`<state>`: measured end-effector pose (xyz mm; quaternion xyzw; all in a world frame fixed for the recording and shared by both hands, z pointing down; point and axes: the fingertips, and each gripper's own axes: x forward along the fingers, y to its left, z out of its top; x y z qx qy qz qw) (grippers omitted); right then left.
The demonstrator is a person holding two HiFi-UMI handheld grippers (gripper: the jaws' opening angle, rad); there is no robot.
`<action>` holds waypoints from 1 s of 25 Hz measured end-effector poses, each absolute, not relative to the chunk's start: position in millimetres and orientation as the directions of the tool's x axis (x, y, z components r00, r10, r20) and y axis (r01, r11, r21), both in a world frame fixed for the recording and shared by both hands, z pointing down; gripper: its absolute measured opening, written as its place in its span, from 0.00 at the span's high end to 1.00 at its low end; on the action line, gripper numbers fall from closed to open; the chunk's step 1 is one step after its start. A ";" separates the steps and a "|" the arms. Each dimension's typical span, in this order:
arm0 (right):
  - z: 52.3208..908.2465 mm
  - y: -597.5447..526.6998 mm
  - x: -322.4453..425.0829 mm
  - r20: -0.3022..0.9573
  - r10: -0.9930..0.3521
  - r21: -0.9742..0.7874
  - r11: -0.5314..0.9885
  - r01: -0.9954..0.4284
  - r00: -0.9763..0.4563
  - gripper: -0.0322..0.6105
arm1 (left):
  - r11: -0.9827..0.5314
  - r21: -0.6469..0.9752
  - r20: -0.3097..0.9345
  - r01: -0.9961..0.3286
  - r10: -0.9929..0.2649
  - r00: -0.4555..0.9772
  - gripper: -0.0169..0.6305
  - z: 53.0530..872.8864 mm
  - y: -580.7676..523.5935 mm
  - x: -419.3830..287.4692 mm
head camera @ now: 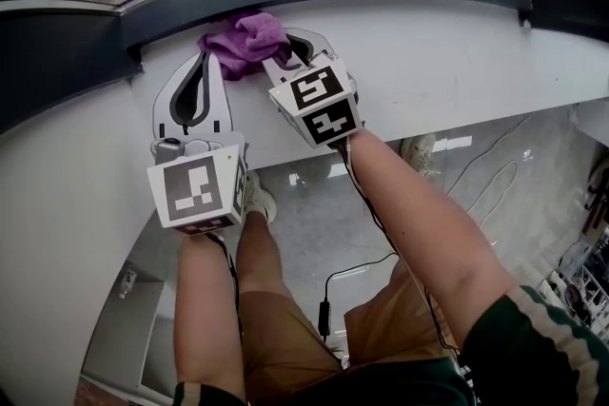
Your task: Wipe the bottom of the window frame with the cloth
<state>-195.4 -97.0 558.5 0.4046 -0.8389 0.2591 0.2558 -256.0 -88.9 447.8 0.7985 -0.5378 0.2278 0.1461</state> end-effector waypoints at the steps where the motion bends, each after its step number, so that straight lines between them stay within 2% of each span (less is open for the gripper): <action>1: 558.7 -96.3 -190.8 0.640 -0.548 -0.228 0.535 -0.814 -0.539 0.79 | -0.386 -0.017 0.523 -0.922 -0.790 0.321 0.96 447.7 -88.3 -251.2; 18: 559.9 -96.5 -113.1 0.655 -0.559 -0.230 0.495 -0.838 -0.509 0.79 | -0.445 -0.027 0.538 -0.895 -0.761 0.362 0.96 447.5 -90.3 -167.0; 25: 566.2 -101.3 -70.5 0.668 -0.571 -0.219 0.462 -0.859 -0.477 0.79 | -0.440 0.023 0.539 -0.898 -0.751 0.382 0.96 455.2 -98.9 -129.7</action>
